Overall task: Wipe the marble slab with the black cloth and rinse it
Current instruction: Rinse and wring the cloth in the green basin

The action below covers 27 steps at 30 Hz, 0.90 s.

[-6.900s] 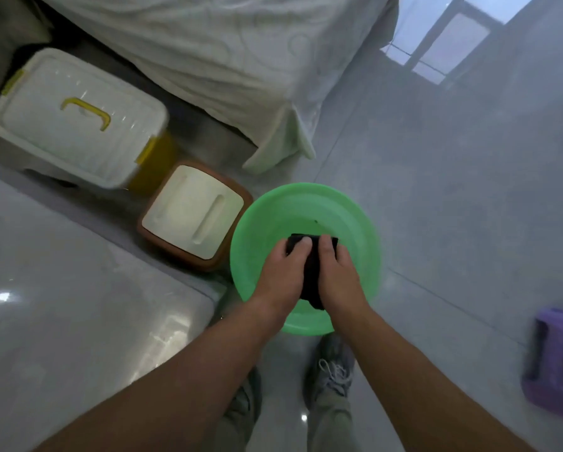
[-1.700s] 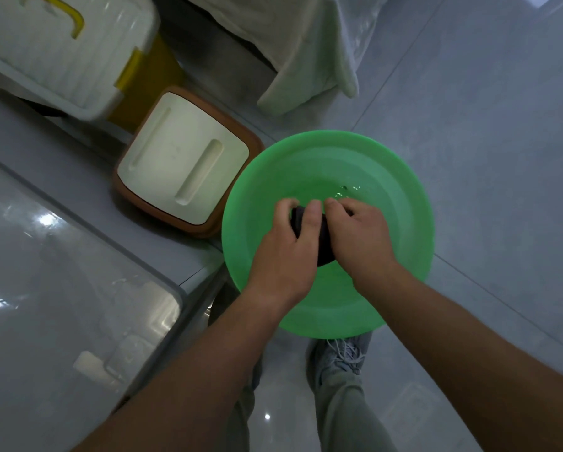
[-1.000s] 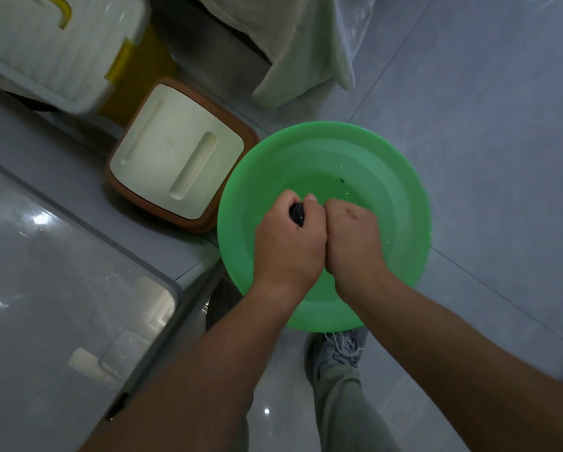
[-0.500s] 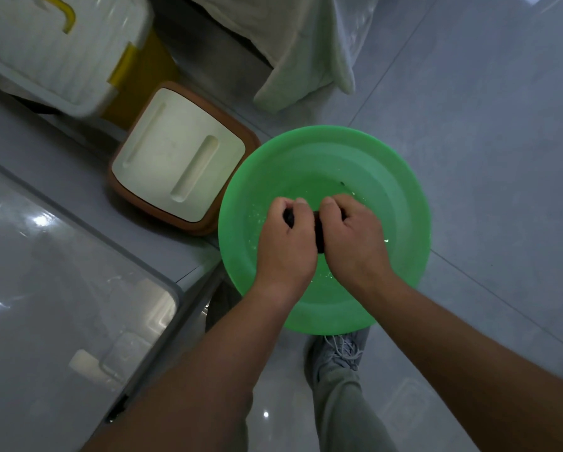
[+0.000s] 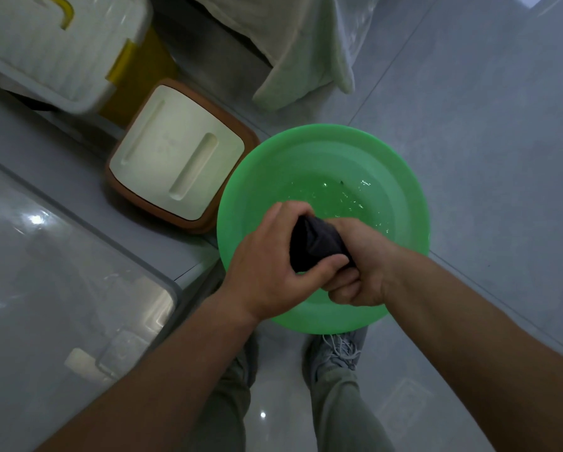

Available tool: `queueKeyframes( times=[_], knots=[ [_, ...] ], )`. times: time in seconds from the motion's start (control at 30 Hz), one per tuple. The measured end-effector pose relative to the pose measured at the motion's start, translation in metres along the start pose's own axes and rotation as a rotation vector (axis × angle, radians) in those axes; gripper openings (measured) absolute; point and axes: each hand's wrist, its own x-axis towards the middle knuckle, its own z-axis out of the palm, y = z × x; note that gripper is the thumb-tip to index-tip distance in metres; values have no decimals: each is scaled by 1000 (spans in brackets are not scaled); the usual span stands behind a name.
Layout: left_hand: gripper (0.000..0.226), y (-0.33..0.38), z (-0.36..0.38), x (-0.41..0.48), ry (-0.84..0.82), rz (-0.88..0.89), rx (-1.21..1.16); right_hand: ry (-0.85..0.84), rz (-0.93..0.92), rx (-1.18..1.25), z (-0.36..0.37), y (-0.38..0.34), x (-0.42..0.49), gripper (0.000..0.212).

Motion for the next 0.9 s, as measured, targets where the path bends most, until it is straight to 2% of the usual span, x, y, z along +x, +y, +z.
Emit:
queueKeyframes(
  times=[0.17, 0.3, 0.37, 0.47, 0.57, 0.73, 0.9],
  knots=[
    [50, 11, 8, 2, 102, -217, 6, 161, -137, -32, 15, 5, 1, 33],
    [52, 20, 18, 1, 164, -456, -178, 371, -260, -130, 28, 8, 0, 40],
    [51, 24, 21, 7, 203, -557, -271, 478, -374, -208, 33, 9, 0, 41],
    [49, 28, 26, 16, 226, -655, -364, 705, -596, -524, 30, 12, 8, 37],
    [46, 28, 29, 18, 246, -747, -480, 840, -816, -459, 27, 17, 15, 49],
    [45, 25, 31, 16, 221, -869, -604, 918, -986, -747, 23, 24, 16, 44],
    [39, 26, 30, 12, 147, -840, -664, 925, -1036, -835, 15, 25, 17, 42]
  ],
)
